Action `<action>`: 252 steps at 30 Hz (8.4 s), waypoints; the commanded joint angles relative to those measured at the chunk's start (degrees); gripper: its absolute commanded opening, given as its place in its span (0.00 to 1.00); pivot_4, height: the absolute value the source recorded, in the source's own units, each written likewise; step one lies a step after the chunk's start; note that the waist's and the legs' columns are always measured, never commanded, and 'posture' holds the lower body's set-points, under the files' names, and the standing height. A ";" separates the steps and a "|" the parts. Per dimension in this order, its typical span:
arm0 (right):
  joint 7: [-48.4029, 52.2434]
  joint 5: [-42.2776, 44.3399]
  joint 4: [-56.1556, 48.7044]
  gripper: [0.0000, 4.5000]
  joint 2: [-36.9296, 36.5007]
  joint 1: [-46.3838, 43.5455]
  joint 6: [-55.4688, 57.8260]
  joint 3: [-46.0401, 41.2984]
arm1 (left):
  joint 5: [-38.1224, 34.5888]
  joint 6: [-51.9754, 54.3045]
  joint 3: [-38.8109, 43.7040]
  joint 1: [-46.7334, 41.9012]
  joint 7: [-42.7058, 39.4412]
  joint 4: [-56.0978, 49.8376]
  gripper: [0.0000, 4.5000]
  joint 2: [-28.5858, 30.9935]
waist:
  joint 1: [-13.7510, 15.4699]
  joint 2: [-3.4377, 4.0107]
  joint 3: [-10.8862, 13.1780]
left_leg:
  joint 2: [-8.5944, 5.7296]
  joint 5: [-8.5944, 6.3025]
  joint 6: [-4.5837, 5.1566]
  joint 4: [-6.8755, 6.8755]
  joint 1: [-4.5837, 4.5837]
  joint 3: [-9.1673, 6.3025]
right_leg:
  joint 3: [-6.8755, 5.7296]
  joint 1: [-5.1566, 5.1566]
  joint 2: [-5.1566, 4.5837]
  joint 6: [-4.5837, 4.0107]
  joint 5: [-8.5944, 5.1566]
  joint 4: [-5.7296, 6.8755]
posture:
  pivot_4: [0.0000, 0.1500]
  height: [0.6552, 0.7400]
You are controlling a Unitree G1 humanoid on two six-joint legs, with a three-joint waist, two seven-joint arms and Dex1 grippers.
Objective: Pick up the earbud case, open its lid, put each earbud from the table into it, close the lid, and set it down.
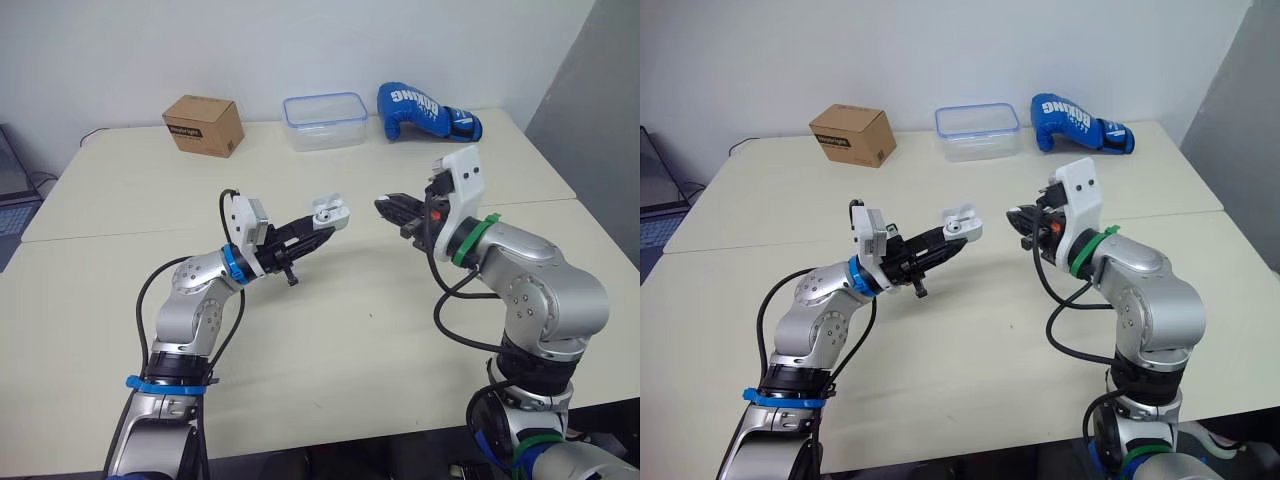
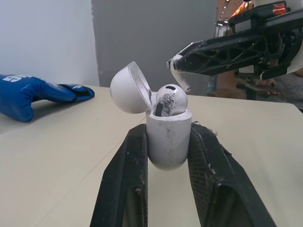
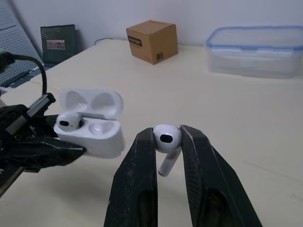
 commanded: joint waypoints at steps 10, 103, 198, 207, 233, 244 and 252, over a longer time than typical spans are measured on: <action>-6.74 3.20 0.47 0.08 -1.50 -0.36 -13.26 7.76 | -0.32 0.74 -0.41 -2.27 0.09 -0.78 0.18 -1.25 | -0.28 0.00 0.00 | 0.00 0.00 0.00 0.00 0.00 0.00 | 0.00 0.00 0.00 0.00 0.00 -0.02 | 1.00 1.00; 12.49 20.56 25.82 0.40 -26.22 -7.20 -23.66 10.48 | -7.56 12.91 1.82 1.24 -6.91 -10.12 0.18 5.52 | -0.29 -0.01 0.01 | 0.02 -0.01 0.03 -0.02 -0.02 0.02 | -0.01 0.05 0.02 0.00 0.00 -0.11 | 1.00 1.00; 38.22 3.36 24.44 0.01 -43.53 -2.75 -48.50 19.82 | -9.08 56.33 -1.81 -6.68 15.68 4.46 0.18 1.02 | -0.08 -0.05 0.03 | 0.00 0.00 0.01 0.02 -0.02 0.03 | 0.00 0.05 0.00 0.01 -0.01 -0.12 | 1.00 1.00; 37.80 3.32 22.94 0.01 -42.80 -1.87 -47.68 19.79 | -5.02 55.04 -2.90 -8.24 18.32 8.75 0.18 0.68 | 0.37 -0.05 0.02 | -0.01 0.00 0.00 0.05 -0.01 0.03 | 0.00 0.08 -0.02 0.01 0.00 -0.11 | 1.00 1.00; 36.16 3.42 23.21 0.00 -42.04 2.86 -47.29 17.66 | -6.06 38.94 9.53 13.93 11.85 -19.19 0.70 18.06 | 0.30 -0.03 0.03 | 0.06 0.00 -0.01 -0.03 -0.02 0.06 | 0.03 0.03 0.00 0.01 -0.01 -0.16 | 1.00 1.00; 25.47 12.99 3.72 0.00 -41.96 29.90 -30.73 6.71 | -4.09 24.99 20.68 42.93 18.87 -37.10 0.70 10.39 | 1.83 -0.04 0.02 | 0.09 -0.15 0.24 -0.08 0.01 0.10 | 0.04 0.17 -0.03 0.00 -0.01 -0.28 | 1.00 1.00; 19.86 14.31 1.28 0.00 -39.64 34.09 -28.34 8.05 | -0.11 19.47 18.10 44.24 21.18 -33.51 0.70 7.97 | 1.86 -0.05 0.03 | 0.13 -0.17 0.31 -0.07 0.92 0.13 | -0.01 1.11 0.07 -0.04 -0.01 -0.35 | 1.00 1.00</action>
